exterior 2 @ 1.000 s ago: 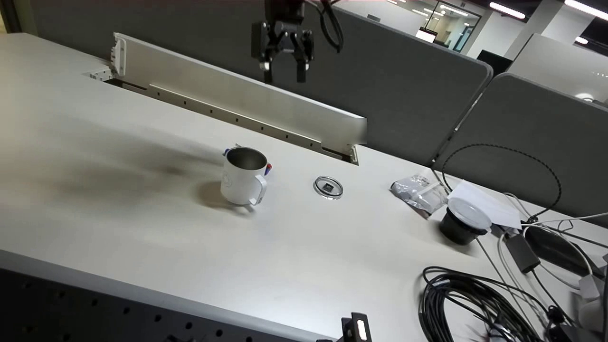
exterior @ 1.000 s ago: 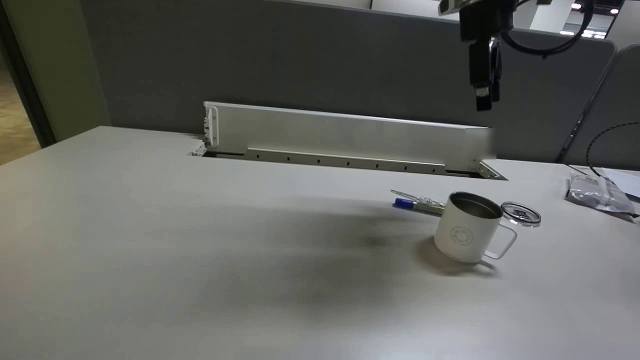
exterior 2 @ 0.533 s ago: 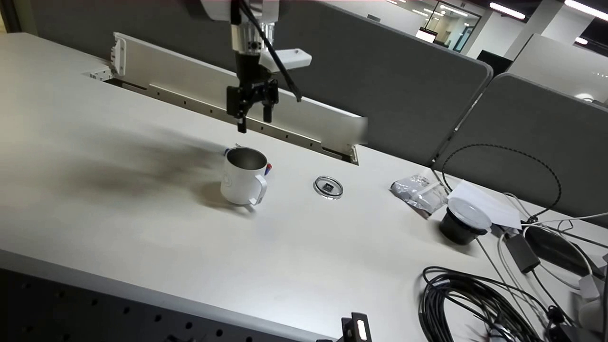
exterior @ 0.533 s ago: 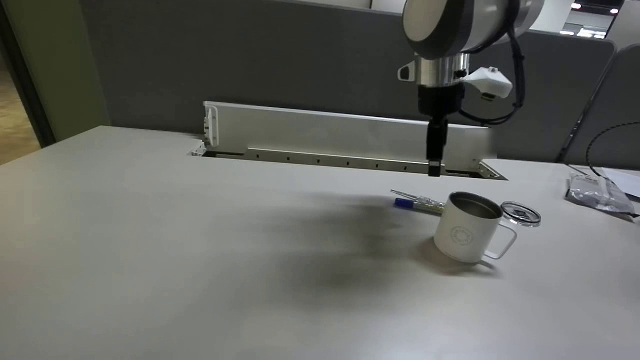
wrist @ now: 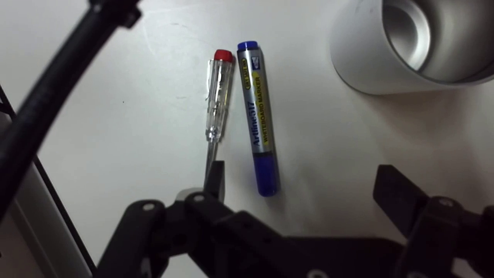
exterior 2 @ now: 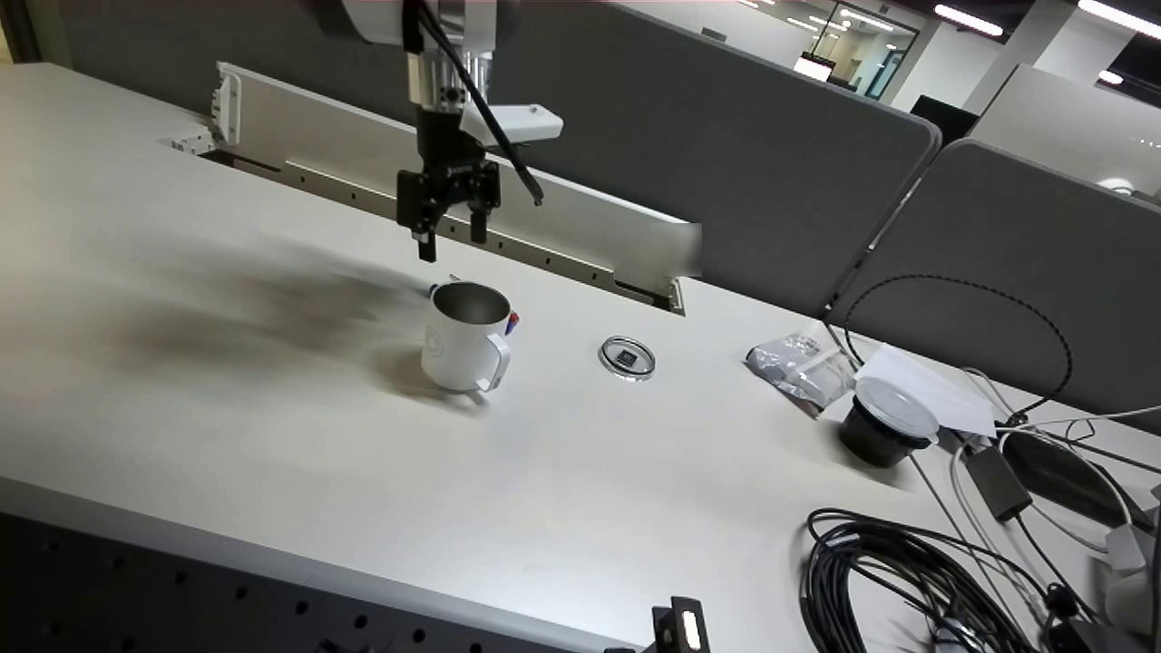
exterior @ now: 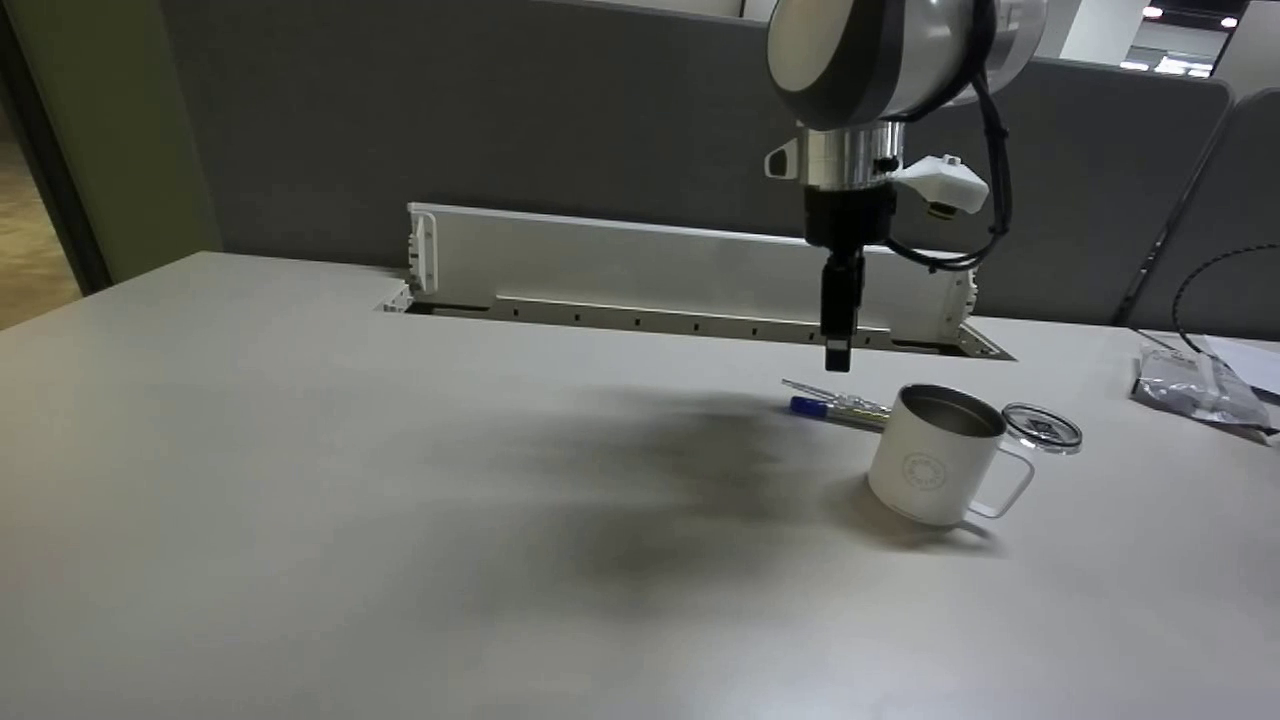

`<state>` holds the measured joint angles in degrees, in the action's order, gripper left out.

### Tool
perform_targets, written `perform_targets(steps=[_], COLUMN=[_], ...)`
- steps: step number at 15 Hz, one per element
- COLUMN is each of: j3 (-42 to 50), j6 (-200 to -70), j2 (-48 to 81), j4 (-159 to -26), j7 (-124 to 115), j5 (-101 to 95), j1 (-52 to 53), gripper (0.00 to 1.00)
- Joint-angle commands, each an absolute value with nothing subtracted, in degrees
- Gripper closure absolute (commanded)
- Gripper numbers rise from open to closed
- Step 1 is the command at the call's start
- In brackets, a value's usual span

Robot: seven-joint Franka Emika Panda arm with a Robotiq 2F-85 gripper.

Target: Pick the marker and the pen one at a time and put them in the cup

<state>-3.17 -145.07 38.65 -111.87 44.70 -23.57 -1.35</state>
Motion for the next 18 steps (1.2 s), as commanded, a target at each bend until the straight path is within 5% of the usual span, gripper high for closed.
perform_targets(steps=[1,8,9,18], j3=[-3.53,-7.91,-8.25,-1.68], j6=[-151.24,-154.08,-154.94,-169.23], j2=[41.2,46.84,46.93,46.76], j4=[-111.67,-110.94,-111.27,-113.94], j7=[46.34,52.23,52.69,51.93], j5=[-23.14,-17.51,-16.82,-23.25], j1=[-3.07,-9.28,-9.5,-5.3], gripper=[0.0,0.0,0.25,0.74])
